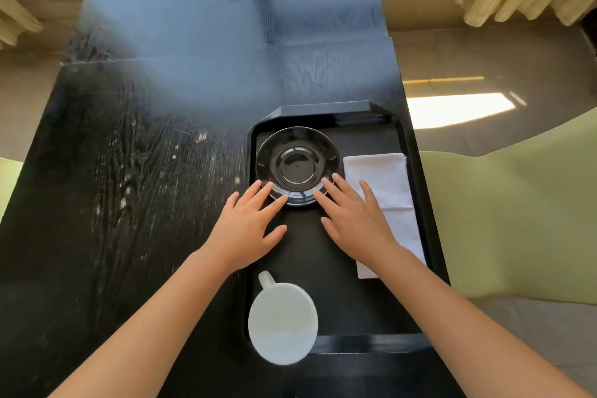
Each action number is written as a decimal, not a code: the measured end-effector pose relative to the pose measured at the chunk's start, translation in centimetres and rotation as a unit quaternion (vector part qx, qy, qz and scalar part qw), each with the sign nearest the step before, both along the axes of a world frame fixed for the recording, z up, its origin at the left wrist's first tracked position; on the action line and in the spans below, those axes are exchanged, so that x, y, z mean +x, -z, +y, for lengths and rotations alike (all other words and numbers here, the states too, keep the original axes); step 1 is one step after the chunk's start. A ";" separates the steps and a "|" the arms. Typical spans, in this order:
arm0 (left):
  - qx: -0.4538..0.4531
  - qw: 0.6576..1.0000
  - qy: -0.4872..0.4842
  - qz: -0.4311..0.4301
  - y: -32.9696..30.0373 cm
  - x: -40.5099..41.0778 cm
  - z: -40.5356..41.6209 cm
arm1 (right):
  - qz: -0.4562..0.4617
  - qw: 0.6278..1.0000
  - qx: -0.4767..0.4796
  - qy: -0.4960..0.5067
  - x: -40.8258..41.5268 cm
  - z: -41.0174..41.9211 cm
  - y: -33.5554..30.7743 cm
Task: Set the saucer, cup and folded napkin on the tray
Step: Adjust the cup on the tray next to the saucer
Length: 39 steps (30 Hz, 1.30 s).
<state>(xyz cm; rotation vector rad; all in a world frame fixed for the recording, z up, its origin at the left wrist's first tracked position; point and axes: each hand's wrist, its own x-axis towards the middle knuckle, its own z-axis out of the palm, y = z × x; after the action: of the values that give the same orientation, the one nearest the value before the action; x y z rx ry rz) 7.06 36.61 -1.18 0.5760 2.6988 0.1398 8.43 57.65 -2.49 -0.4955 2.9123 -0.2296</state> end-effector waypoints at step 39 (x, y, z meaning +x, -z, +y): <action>0.190 0.961 0.146 0.137 -1.5 16.6 -3.0 | 0.121 0.911 -0.134 -0.371 10.4 -0.3 -1.8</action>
<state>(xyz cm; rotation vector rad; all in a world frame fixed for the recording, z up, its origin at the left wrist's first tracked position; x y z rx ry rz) 23.65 33.66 0.27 1.1777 2.8232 0.5430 18.84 57.40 -0.71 -1.7190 2.6622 -0.4747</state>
